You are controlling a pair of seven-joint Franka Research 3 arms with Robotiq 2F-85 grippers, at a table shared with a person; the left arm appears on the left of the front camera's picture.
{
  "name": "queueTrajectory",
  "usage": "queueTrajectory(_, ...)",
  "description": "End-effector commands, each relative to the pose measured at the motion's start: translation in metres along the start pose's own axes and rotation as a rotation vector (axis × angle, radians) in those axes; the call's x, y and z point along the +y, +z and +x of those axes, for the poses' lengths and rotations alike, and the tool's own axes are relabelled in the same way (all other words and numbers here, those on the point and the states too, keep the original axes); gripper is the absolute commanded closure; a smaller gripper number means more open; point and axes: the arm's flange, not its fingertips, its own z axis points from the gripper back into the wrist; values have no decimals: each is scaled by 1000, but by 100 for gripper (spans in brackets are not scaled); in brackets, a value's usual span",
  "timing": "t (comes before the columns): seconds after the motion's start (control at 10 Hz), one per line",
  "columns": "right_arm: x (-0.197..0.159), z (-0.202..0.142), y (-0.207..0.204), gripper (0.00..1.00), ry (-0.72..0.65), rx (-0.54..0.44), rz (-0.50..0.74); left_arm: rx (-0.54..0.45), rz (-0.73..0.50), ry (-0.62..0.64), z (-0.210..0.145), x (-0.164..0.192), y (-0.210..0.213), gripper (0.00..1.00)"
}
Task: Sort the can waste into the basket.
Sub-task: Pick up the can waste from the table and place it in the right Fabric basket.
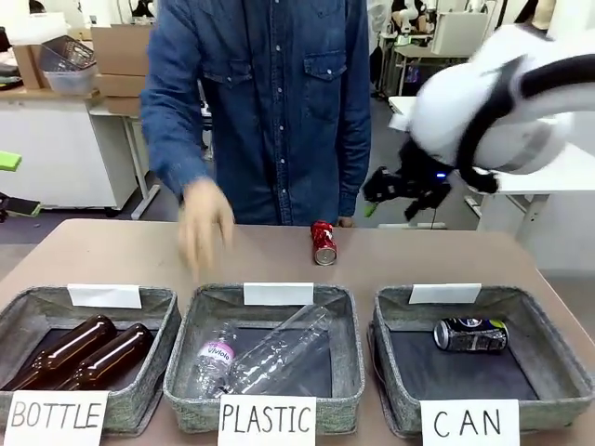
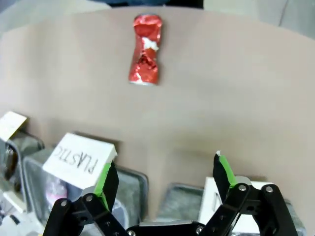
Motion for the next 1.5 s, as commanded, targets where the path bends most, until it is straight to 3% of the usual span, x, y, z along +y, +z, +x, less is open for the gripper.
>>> queueTrajectory(0.0, 36, 28, -33, 0, -13, -11, -92, 8, -4, -15, -2, -2, 2, 0)
queueTrajectory(0.4, 80, 60, -136, 0, 47, 6, -279, 8, -4, -15, -2, -2, 2, 0)
queueTrajectory(0.6, 83, 75, -175, 0, 67, 45, -263, 8, -4, -15, -2, -2, 2, 0)
queueTrajectory(0.9, 73, 80, -208, 0, 40, 94, -345, 8, -4, -15, -2, -2, 2, 0)
queueTrajectory(1.3, 58, 83, -206, 0, 12, 92, -311, 8, -4, -15, -2, -2, 2, 0)
queueTrajectory(1.4, 57, 83, -207, 59, 23, 75, -323, 8, -4, -15, -2, -2, 2, 0)
